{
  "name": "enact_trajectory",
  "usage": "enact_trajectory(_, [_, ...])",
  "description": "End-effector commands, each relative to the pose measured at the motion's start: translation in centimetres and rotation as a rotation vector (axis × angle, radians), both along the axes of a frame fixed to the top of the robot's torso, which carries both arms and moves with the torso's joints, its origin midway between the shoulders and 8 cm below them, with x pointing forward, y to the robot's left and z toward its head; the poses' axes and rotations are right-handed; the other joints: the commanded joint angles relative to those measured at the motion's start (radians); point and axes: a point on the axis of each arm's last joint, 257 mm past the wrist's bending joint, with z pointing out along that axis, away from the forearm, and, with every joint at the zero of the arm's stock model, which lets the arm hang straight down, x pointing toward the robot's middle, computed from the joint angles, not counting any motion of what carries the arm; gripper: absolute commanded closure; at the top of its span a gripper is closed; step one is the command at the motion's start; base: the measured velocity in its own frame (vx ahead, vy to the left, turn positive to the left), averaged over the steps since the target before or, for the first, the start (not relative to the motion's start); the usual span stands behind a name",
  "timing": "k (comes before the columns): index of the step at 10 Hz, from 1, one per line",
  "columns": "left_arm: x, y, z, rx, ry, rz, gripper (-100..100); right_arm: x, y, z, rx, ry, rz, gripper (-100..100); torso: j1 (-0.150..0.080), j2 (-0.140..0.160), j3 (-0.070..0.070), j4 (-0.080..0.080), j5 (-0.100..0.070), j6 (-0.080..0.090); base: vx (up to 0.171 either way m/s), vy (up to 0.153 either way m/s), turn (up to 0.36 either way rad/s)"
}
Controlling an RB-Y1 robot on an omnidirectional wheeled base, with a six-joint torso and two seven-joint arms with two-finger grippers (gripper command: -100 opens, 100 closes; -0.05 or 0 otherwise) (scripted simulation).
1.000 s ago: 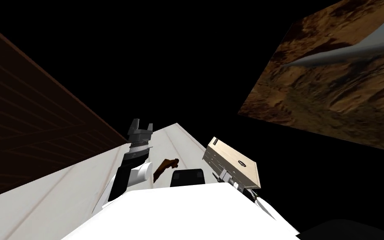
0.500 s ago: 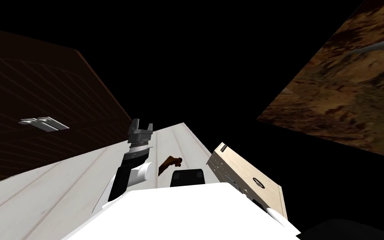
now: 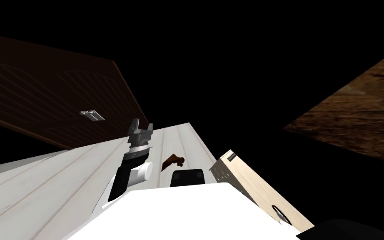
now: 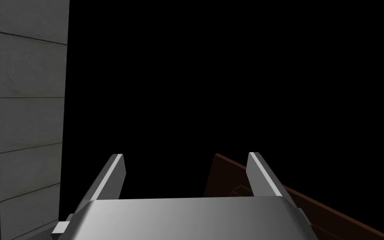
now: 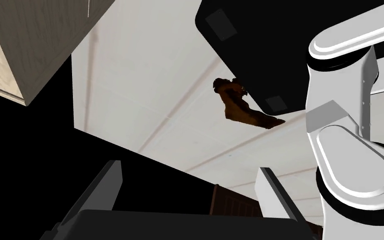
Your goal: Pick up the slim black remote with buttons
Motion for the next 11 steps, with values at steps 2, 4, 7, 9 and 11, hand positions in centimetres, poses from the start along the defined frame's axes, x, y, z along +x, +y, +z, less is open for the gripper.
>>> enact_trajectory(2, [0.0, 0.0, 0.0, 0.0, 0.0, 0.0, 0, -3.6, -2.6, -1.8, -0.108, 0.077, 0.078, -100, 0.0, -0.001, -0.001, 0.0, 0.0, -0.001, 0.093, -0.09, 0.397])
enact_trajectory(4, [0.0, 0.0, 0.0, 0.0, 0.0, 0.0, 0, -5.0, -3.8, -2.3, -0.149, 0.105, 0.112, -100, -0.001, -0.001, -0.001, 0.0, 0.0, 0.0, 0.058, -0.084, 0.338])
enact_trajectory(7, [0.0, 0.0, 0.0, 0.0, 0.0, 0.0, 0, -8.2, -6.5, -3.2, -0.232, 0.174, 0.169, -100, 0.001, 0.0, 0.0, 0.0, 0.0, 0.0, 0.058, -0.082, 0.291])
enact_trajectory(9, [0.0, 0.0, 0.0, 0.0, 0.0, 0.0, 0, -10.7, -8.6, -3.7, -0.3, 0.226, 0.226, -100, -0.004, -0.003, -0.002, -0.001, -0.001, 0.0, 0.074, -0.166, 0.414])
enact_trajectory(11, [0.0, 0.0, 0.0, 0.0, 0.0, 0.0, 0, -11.7, -9.5, -3.9, -0.329, 0.25, 0.252, -100, -0.003, -0.001, -0.001, 0.0, -0.001, 0.0, 0.037, -0.118, 0.335])
